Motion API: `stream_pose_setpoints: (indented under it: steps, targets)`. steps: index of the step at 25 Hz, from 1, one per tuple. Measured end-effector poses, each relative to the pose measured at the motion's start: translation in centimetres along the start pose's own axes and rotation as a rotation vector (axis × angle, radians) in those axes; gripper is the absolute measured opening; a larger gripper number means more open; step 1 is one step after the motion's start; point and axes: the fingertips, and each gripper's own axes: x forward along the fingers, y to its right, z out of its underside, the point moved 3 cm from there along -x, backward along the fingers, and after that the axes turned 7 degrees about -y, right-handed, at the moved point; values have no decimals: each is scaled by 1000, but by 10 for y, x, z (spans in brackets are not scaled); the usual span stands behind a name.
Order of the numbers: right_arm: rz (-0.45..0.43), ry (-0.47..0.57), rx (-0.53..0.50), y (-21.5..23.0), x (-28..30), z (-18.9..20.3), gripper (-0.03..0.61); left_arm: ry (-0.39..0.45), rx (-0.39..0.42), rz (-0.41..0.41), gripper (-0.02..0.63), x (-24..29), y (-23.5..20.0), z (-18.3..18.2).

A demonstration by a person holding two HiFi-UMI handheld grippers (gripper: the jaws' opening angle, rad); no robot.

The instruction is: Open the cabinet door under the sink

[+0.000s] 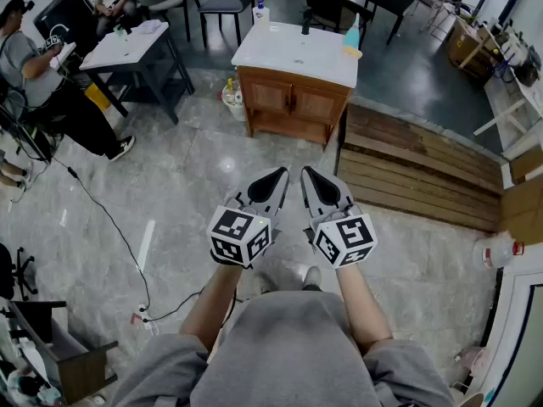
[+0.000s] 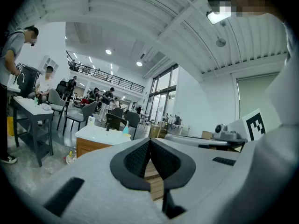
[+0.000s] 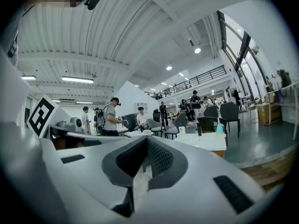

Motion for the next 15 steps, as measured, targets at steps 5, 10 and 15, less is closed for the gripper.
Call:
stream_pose_setpoints:
  steps: [5, 10, 15]
  targets:
    - [-5, 4, -8, -15, 3, 3, 8, 7, 4, -3, 5, -14, -7, 4]
    - [-31, 6, -16, -36, 11, 7, 8, 7, -9, 4, 5, -34, -22, 7]
    - [15, 8, 2, -40, 12, 13, 8, -13, -26, 21, 5, -43, -37, 13]
